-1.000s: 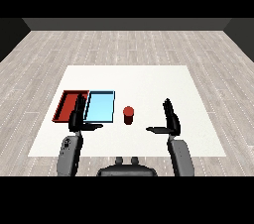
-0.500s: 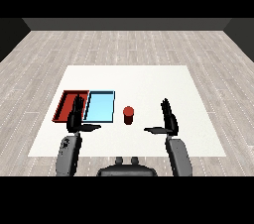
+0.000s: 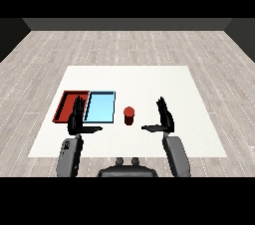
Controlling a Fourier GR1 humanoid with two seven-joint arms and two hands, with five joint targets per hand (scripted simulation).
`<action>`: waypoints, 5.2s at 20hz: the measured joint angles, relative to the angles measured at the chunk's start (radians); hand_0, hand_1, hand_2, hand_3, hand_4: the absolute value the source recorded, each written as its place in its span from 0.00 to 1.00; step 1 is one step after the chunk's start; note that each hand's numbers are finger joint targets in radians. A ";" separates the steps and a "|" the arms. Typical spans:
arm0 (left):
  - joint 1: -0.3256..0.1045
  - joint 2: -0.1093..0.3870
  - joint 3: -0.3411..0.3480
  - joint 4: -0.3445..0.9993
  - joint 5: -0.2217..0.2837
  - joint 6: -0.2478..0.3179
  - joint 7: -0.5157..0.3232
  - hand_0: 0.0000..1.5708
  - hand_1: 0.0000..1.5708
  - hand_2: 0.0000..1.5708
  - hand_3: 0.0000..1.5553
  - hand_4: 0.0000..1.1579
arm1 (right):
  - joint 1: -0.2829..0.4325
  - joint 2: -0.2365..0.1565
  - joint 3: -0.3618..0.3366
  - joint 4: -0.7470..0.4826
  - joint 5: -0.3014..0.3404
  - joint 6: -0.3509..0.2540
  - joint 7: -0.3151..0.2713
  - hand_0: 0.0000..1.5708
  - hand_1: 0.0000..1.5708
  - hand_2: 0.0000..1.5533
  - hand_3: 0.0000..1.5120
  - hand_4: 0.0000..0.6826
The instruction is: Pick the red can and put it in the red box
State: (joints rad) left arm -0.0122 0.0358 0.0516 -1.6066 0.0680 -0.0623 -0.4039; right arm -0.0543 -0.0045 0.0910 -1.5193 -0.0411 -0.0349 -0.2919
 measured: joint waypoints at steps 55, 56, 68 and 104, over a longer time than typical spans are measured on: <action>-0.001 0.021 0.029 -0.007 0.043 -0.015 -0.004 0.00 0.00 0.00 0.00 0.00 | -0.517 0.004 0.492 0.847 -0.698 -0.180 -0.354 0.00 0.00 0.00 0.00 0.00; 0.007 0.014 0.020 -0.010 0.035 -0.010 -0.011 0.00 0.00 0.00 0.00 0.00 | -0.527 0.004 0.505 0.866 -0.717 -0.174 -0.367 0.00 0.00 0.00 0.00 0.00; -0.012 0.008 0.024 0.021 0.023 0.005 -0.029 0.00 0.00 0.00 0.00 0.00 | -0.610 0.004 0.637 0.958 -0.894 -0.293 -0.393 0.94 0.94 0.95 0.95 0.83; -0.042 -0.031 -0.197 0.014 -0.027 0.090 0.100 0.00 0.00 0.00 0.00 0.00 | -0.559 -0.165 0.653 0.370 -0.594 -0.668 -0.188 0.92 0.92 0.92 0.92 0.95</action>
State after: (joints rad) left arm -0.0546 0.0043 -0.1452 -1.5927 0.0409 0.0275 -0.3037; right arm -0.6136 -0.1690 0.7444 -1.1492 -0.6350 -0.7031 -0.4797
